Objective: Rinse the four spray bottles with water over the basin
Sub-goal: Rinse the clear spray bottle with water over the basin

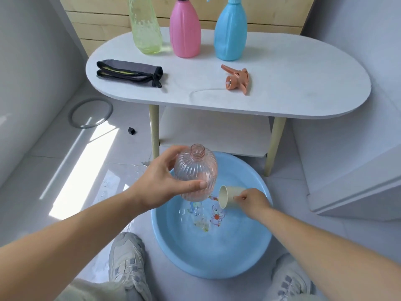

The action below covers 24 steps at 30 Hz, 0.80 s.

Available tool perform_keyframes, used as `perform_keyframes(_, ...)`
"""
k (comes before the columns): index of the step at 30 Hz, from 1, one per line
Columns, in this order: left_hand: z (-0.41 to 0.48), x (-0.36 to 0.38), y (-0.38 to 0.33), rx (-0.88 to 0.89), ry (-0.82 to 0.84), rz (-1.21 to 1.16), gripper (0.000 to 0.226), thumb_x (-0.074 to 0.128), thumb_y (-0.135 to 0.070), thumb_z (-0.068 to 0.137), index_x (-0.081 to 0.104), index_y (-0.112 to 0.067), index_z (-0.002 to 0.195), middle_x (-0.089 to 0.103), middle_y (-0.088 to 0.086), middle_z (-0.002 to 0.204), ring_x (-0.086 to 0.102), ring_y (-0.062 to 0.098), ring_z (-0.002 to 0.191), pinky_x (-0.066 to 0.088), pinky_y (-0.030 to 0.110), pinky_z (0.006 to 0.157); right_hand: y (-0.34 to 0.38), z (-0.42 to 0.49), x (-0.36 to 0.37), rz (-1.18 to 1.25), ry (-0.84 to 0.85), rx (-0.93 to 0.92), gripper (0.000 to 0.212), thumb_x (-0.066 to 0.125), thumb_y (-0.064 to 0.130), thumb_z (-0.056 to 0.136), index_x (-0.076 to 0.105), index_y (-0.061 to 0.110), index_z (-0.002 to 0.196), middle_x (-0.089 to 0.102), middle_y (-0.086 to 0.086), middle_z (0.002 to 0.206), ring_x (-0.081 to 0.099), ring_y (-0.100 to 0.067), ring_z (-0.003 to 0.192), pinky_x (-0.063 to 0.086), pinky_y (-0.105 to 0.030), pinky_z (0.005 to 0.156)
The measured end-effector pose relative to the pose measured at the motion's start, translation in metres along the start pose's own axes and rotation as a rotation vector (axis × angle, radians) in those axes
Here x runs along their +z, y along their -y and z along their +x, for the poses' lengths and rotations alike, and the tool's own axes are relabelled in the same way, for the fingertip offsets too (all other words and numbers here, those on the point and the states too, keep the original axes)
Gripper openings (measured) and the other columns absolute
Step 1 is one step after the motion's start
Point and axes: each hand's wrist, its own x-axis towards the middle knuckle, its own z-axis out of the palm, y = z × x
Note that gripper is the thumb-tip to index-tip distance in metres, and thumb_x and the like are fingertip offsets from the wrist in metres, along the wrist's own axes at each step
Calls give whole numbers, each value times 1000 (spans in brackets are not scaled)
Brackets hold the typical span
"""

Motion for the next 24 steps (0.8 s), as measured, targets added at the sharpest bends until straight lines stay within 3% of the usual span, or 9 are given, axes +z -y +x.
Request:
perform_keyframes(5, 8, 7, 4, -7, 11, 8, 88, 97, -40, 56, 61, -21, 134, 73, -2, 124, 67, 15, 121, 55, 44, 107, -4, 9, 7, -170, 34, -82, 43, 46, 30, 99, 42, 19, 57, 49, 1, 66, 52, -27, 74, 30, -30, 51)
perform_keyframes(10, 13, 9, 7, -12, 14, 18, 89, 96, -41, 55, 61, -22, 134, 72, -2, 124, 67, 15, 121, 54, 42, 107, -4, 14, 17, -288, 51, -116, 41, 42, 28, 100, 37, 19, 60, 53, -6, 79, 51, -29, 79, 37, -32, 65)
perform_keyframes(14, 14, 7, 6, -16, 18, 23, 88, 95, -42, 56, 61, -23, 134, 73, -4, 124, 67, 13, 121, 55, 39, 106, -8, 16, 24, -329, 68, -123, 43, 42, 31, 101, 37, 19, 60, 52, -5, 76, 51, -29, 77, 36, -32, 65)
perform_keyframes(19, 14, 5, 4, -22, 5, 32, 87, 95, -44, 56, 61, -25, 134, 72, -6, 125, 66, 13, 122, 54, 43, 108, -12, 22, 27, -299, 75, -109, 46, 45, 30, 99, 34, 18, 56, 38, 0, 59, 47, -28, 70, 27, -30, 48)
perform_keyframes(24, 13, 4, 4, -25, -2, 32, 89, 95, -45, 56, 60, -26, 135, 72, -6, 124, 66, 13, 122, 52, 45, 109, -11, 20, 21, -106, 79, -42, 49, 52, 34, 99, 38, 16, 56, 42, 0, 59, 42, -21, 58, 25, -28, 47)
